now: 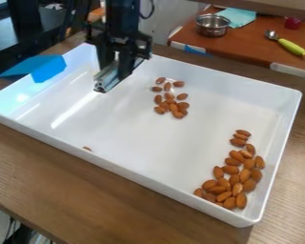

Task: Sweep into pile

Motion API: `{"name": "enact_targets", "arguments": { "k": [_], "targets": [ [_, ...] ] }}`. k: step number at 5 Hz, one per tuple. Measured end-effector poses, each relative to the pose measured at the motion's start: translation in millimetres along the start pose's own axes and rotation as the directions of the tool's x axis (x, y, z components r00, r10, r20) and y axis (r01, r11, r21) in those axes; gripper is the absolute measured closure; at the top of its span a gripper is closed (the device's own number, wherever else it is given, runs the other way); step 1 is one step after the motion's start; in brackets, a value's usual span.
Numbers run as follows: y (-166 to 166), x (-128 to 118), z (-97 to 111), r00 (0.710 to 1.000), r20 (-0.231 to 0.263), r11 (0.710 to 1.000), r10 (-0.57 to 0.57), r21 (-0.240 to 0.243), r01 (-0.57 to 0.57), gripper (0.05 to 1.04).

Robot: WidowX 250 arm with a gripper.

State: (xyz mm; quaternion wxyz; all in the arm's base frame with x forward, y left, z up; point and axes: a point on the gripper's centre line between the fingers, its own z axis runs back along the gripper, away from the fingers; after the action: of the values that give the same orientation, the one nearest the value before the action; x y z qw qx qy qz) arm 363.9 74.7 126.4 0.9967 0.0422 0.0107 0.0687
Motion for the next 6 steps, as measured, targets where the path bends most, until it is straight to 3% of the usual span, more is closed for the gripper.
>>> {"name": "enact_targets", "arguments": {
  "k": [1,2,4,6],
  "targets": [
    [3.3,12.5,-7.3,1.0,0.015,0.999,0.023,0.037,-0.023,0.704],
    [-9.3,16.8,-21.3,1.0,-0.007,0.997,0.018,0.076,-0.017,0.704],
    [-32.9,26.1,-32.5,1.0,-0.003,0.99,-0.004,0.14,0.005,0.704],
    [-57.3,23.1,-33.0,1.0,-0.012,0.986,-0.027,0.166,0.029,0.704]
  ]
}}
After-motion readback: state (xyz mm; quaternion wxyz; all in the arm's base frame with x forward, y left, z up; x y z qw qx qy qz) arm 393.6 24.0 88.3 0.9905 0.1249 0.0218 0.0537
